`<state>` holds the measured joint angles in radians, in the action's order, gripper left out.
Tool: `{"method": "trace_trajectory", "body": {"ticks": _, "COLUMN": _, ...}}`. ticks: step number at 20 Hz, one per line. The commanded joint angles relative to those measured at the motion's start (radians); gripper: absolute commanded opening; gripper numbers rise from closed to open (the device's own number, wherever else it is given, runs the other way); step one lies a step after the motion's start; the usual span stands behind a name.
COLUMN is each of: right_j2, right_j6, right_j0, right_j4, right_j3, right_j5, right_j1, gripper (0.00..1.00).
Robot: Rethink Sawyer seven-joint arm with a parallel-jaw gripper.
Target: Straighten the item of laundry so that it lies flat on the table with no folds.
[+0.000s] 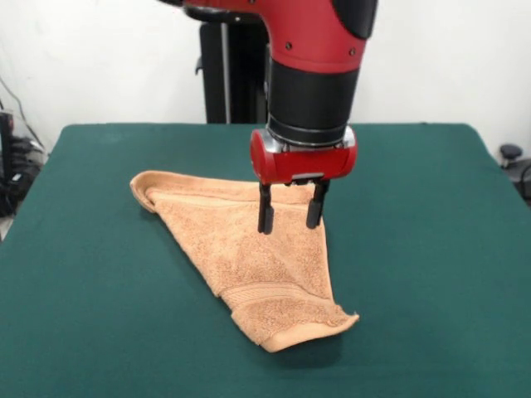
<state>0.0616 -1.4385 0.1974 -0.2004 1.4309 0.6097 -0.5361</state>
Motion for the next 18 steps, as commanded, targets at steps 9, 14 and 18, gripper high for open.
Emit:
{"method": "trace_trajectory", "body": {"ticks": 9, "right_j2": 0.046, "right_j6": -0.130, "right_j0": -0.007, "right_j4": -0.005, "right_j3": 0.083, "right_j5": -0.065, "right_j1": -0.005, "gripper": 1.00}}
{"method": "trace_trajectory", "body": {"ticks": 14, "right_j2": 0.039, "right_j6": -0.135, "right_j0": -0.002, "right_j4": -0.014, "right_j3": 0.126, "right_j5": -0.099, "right_j1": -0.037, "gripper": 1.00}}
{"method": "trace_trajectory", "body": {"ticks": 18, "right_j2": 0.040, "right_j6": -0.122, "right_j0": 0.007, "right_j4": -0.011, "right_j3": 0.149, "right_j5": -0.088, "right_j1": -0.066, "gripper": 1.00}}
